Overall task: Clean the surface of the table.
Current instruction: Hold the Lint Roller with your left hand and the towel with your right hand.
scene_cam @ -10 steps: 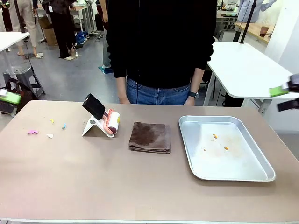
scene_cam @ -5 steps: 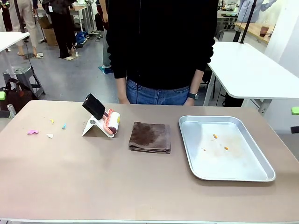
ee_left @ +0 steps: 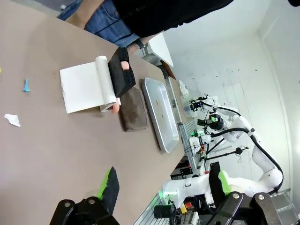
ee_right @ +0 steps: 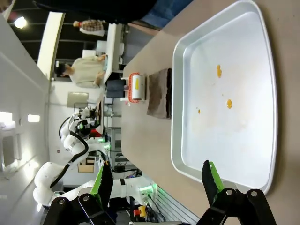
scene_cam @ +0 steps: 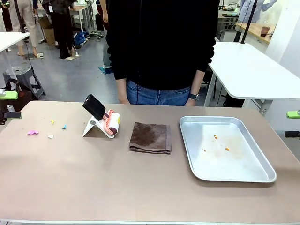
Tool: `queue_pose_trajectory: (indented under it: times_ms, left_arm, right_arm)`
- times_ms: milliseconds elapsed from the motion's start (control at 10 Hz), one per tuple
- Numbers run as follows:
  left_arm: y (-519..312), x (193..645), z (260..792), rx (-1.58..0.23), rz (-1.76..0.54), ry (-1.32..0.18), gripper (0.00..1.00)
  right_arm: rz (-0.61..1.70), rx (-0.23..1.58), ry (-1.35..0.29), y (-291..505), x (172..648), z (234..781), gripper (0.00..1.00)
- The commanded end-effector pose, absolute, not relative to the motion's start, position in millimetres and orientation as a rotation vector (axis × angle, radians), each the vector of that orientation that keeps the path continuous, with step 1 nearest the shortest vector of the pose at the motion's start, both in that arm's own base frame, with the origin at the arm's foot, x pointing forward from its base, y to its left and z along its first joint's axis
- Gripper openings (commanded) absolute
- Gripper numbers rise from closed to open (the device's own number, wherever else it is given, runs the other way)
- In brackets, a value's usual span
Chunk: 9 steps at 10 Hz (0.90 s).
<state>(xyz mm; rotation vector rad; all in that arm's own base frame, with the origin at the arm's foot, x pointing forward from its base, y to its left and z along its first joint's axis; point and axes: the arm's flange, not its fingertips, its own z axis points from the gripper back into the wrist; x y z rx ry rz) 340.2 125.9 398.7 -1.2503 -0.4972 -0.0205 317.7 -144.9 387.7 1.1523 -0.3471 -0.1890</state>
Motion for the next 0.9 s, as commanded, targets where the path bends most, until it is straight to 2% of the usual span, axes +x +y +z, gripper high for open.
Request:
queue_pose_trajectory:
  times_ms: [0, 500, 600, 800]
  left_arm:
    - [130.4, 334.3, 397.0, -1.286, -0.026, -0.504, 1.00]
    - [131.4, 335.0, 398.0, -1.276, -0.012, -0.495, 1.00]
    - [134.7, 336.6, 403.3, -1.240, -0.033, -0.464, 1.00]
    - [131.2, 343.6, 420.9, -1.194, -0.092, -0.394, 1.00]
  right_arm:
    - [-0.171, 1.165, -0.344, -141.7, 312.1, 390.9, 1.00]
    - [-0.183, 1.151, -0.324, -143.1, 312.9, 390.5, 1.00]
    - [-0.180, 1.104, -0.357, -130.6, 311.3, 396.2, 1.00]
    - [-0.279, 0.888, -0.375, -90.4, 307.5, 419.3, 1.00]
